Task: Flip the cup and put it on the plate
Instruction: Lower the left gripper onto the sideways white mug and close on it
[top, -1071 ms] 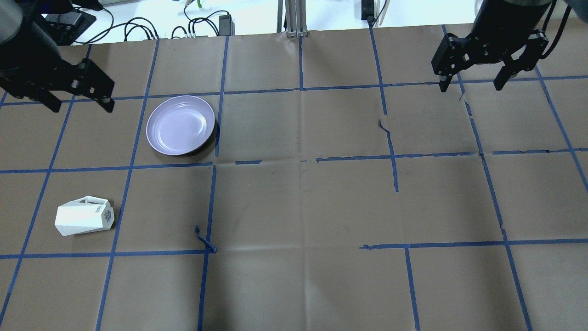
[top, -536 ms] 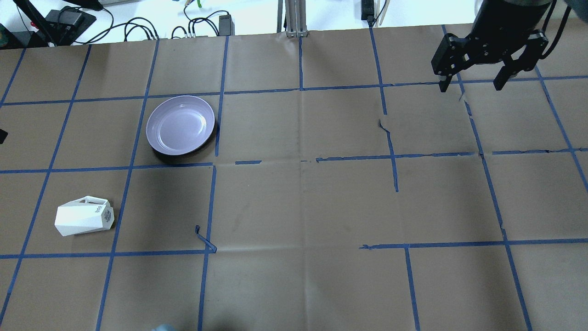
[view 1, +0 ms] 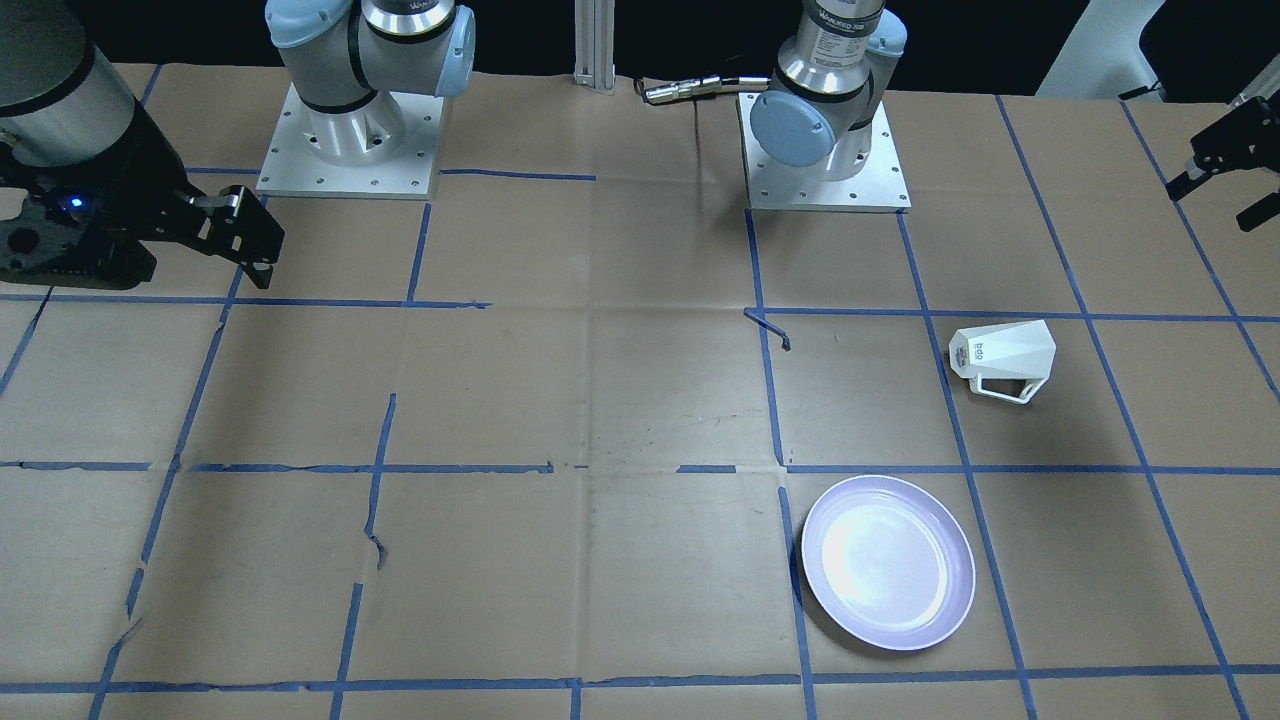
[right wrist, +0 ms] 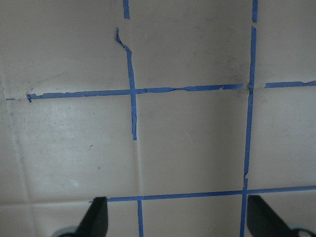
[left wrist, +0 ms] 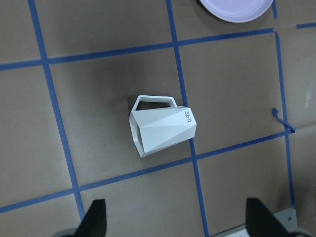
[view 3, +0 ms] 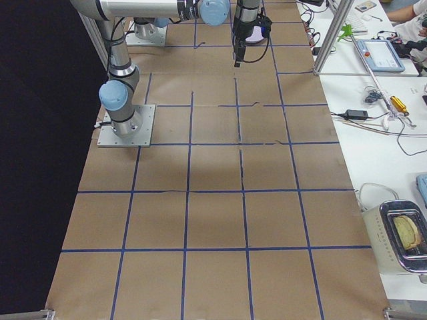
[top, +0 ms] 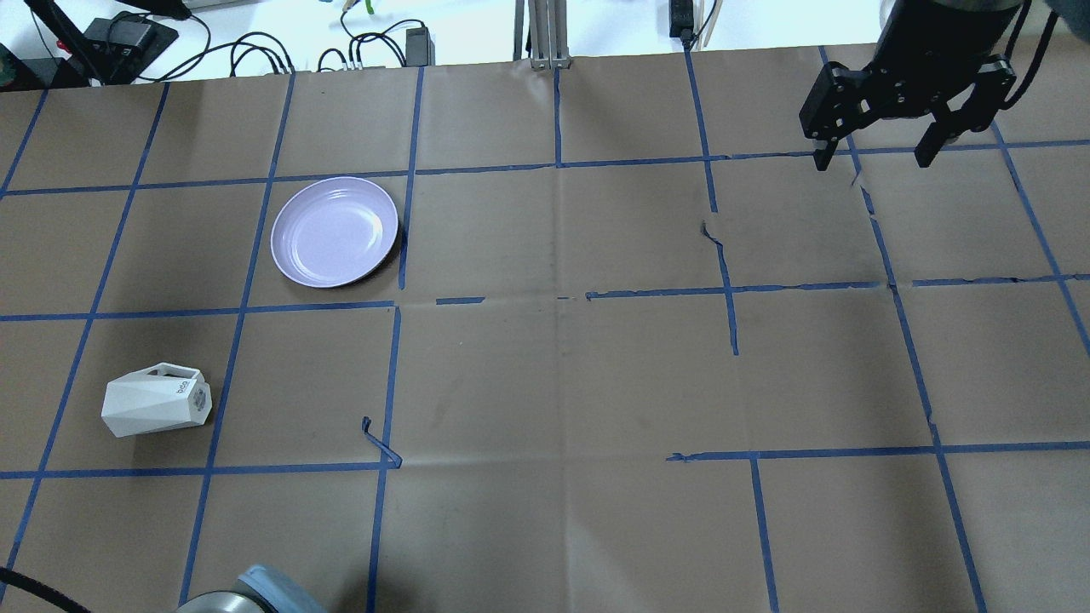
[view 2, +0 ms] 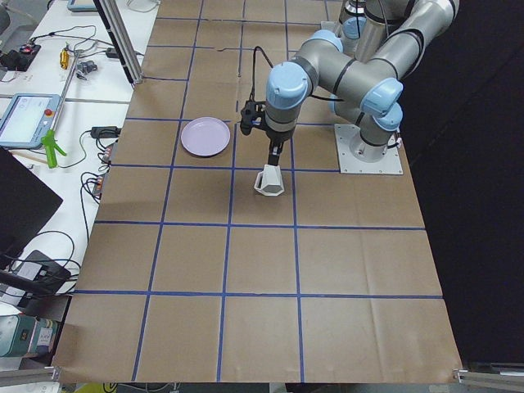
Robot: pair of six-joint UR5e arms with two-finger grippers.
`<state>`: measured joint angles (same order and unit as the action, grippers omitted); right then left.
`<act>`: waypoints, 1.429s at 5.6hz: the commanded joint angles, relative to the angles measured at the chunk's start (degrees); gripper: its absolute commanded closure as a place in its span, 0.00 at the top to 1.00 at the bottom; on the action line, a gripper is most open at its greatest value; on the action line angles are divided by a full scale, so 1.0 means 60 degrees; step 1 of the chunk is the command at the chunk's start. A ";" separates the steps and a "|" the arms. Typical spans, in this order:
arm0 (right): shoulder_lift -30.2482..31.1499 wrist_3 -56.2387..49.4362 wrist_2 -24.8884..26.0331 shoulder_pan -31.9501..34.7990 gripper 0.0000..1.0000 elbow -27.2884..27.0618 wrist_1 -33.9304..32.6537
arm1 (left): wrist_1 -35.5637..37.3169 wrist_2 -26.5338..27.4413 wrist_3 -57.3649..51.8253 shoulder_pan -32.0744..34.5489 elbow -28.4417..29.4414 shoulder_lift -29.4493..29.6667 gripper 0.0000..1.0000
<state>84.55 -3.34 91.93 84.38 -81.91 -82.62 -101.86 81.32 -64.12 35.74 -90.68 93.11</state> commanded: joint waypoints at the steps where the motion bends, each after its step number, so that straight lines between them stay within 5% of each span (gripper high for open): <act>1: 0.0000 0.0000 0.0000 0.0000 1.00 0.0000 0.0000 | -0.0030 -0.0497 -0.0037 -0.0346 -0.0092 0.1453 0.99; 5: 0.0000 0.0000 0.0000 0.0000 1.00 0.0000 0.0000 | -0.0044 -0.2226 -0.1454 -0.0565 -0.0166 0.4048 0.98; 8: 0.0000 0.0000 0.0000 0.0000 1.00 0.0000 0.0000 | -0.0743 -0.2538 -0.2381 -0.0654 -0.1202 0.4536 0.97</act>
<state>84.55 -3.34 91.93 84.38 -81.91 -82.62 -104.29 66.19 -77.64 32.09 -95.64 119.92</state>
